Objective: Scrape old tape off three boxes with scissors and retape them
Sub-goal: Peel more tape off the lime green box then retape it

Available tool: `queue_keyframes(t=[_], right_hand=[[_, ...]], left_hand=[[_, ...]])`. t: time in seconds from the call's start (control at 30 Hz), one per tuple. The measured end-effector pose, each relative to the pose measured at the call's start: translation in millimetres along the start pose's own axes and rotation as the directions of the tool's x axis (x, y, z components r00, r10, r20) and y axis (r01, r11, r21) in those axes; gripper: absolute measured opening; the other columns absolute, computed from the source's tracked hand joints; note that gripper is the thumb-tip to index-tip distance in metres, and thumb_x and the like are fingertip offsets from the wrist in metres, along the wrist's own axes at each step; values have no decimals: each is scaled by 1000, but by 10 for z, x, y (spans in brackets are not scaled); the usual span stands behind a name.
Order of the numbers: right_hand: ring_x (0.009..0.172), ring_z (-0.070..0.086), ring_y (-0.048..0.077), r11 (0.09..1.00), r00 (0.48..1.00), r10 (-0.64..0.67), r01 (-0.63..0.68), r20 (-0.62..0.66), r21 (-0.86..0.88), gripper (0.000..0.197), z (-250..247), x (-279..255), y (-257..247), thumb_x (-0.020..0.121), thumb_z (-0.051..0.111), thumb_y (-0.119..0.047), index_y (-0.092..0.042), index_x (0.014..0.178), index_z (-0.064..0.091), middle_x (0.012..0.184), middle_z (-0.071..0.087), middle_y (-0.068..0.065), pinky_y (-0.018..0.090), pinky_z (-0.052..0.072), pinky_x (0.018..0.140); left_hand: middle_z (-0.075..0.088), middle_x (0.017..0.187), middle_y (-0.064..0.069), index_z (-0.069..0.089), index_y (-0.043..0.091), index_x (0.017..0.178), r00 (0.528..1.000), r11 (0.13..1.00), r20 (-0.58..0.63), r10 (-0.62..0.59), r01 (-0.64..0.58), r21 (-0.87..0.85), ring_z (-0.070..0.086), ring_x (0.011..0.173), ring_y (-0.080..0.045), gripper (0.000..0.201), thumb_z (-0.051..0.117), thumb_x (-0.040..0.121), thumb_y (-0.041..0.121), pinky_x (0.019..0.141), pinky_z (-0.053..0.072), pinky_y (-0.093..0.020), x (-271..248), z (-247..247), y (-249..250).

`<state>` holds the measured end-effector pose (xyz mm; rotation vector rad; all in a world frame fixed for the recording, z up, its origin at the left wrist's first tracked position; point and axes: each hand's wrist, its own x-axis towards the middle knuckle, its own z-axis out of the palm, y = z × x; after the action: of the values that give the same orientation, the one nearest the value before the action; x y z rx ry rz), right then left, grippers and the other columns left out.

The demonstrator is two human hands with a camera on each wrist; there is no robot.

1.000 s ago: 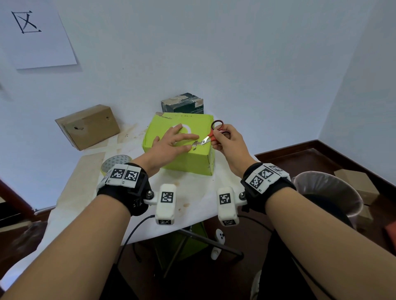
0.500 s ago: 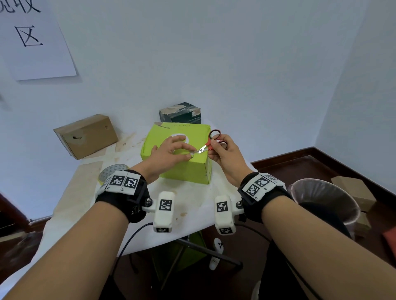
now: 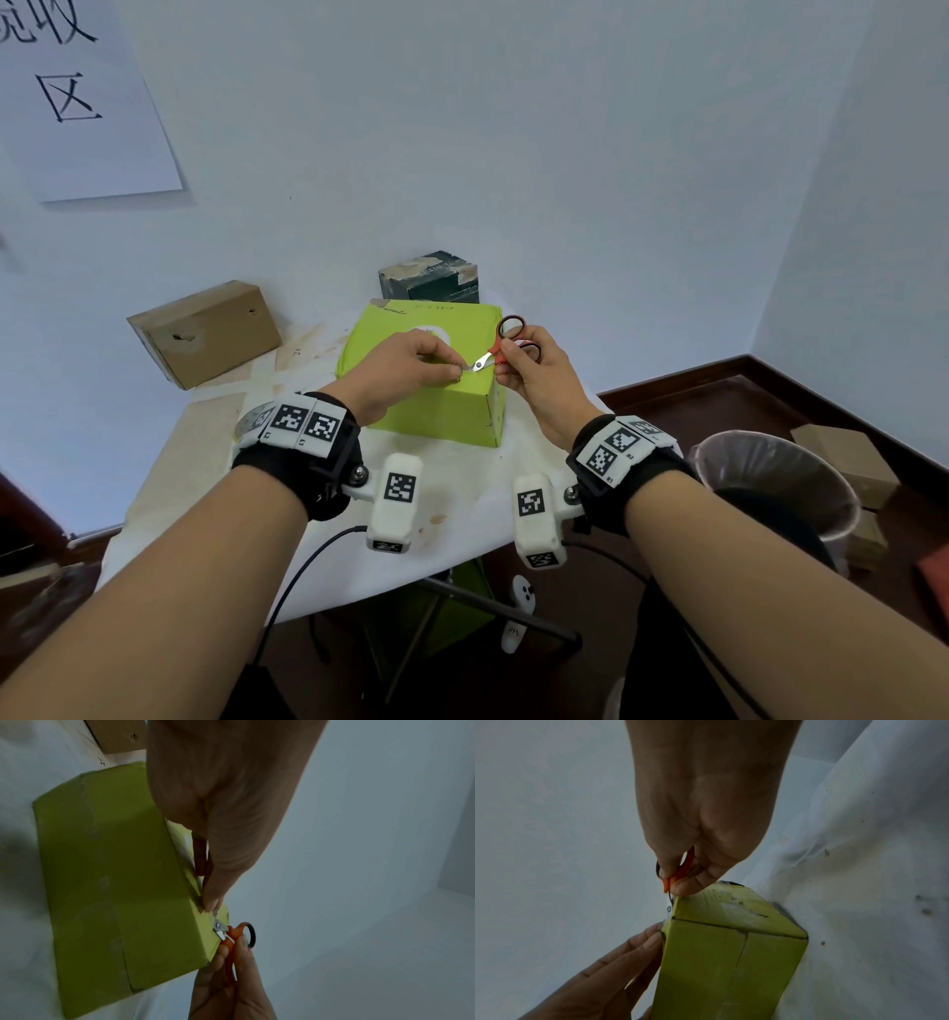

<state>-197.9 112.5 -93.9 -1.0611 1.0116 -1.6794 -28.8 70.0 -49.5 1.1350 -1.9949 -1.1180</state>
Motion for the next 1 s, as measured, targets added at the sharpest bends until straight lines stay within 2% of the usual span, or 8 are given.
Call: queue_keyframes(t=[0.1,0.23,0.37,0.47,0.6,0.77,0.87,1.0], right_hand=[[57,56,2,999,1000,-8,9,17,-44,10,-1,6,-58,98,49,-5,-13,93,52,82,62,5,16,52,62],[57,56,4,995,999,-36,33,-38,-91,3,-18,51,-141,97,50,-5,-8,98,51,83,62,7,17,52,60],[59,55,7,997,1000,-4,2,-27,-81,5,-44,46,-151,97,49,-5,-9,94,51,81,62,6,17,52,61],[59,55,7,999,999,39,-40,-34,-17,6,-44,33,-115,97,48,-5,-8,94,51,82,62,6,17,53,60],[56,56,5,995,997,71,-68,-41,70,10,-44,36,-68,98,48,-6,-10,89,52,83,60,8,16,52,60],[55,58,6,985,993,104,-96,-50,142,9,-50,7,-39,98,48,-7,-10,90,53,78,57,6,17,54,63],[56,58,6,984,992,103,-92,-67,155,9,-48,-5,-16,98,49,-8,-9,90,54,75,57,5,17,53,63],[55,58,5,988,992,96,-86,-77,128,7,-42,10,0,97,50,-8,-9,91,54,78,58,6,17,53,62]], left_hand=[[60,91,6,70,6,90,1000,1000,-14,4,-4,-7,60,76,-1,5,67,87,3,68,45,-6,0,9,-3],[60,91,7,69,8,89,1000,1000,-26,7,-7,-1,59,75,0,5,67,87,3,68,45,-4,-7,12,-3],[60,92,5,69,12,86,1000,1000,-22,12,-12,-7,59,76,0,9,67,87,4,75,46,-9,-15,0,-27],[60,88,6,69,11,87,1000,1000,-27,14,-15,-22,59,73,3,8,66,87,3,73,46,-7,-28,0,-31],[61,86,4,68,10,89,1000,999,-19,19,-20,-26,58,77,-3,8,66,87,2,74,47,-8,-43,0,-28],[63,85,4,69,8,93,1000,1000,-4,22,-22,-20,58,77,-1,8,65,88,3,75,45,-9,-39,-11,-27],[67,91,1,71,9,97,1000,1000,10,10,-10,-24,60,83,-5,11,64,89,5,81,46,-14,-38,-40,-41],[67,90,1,72,12,93,1000,1000,3,5,-4,-18,59,83,-5,10,64,90,7,79,45,-14,-34,-49,-57]])
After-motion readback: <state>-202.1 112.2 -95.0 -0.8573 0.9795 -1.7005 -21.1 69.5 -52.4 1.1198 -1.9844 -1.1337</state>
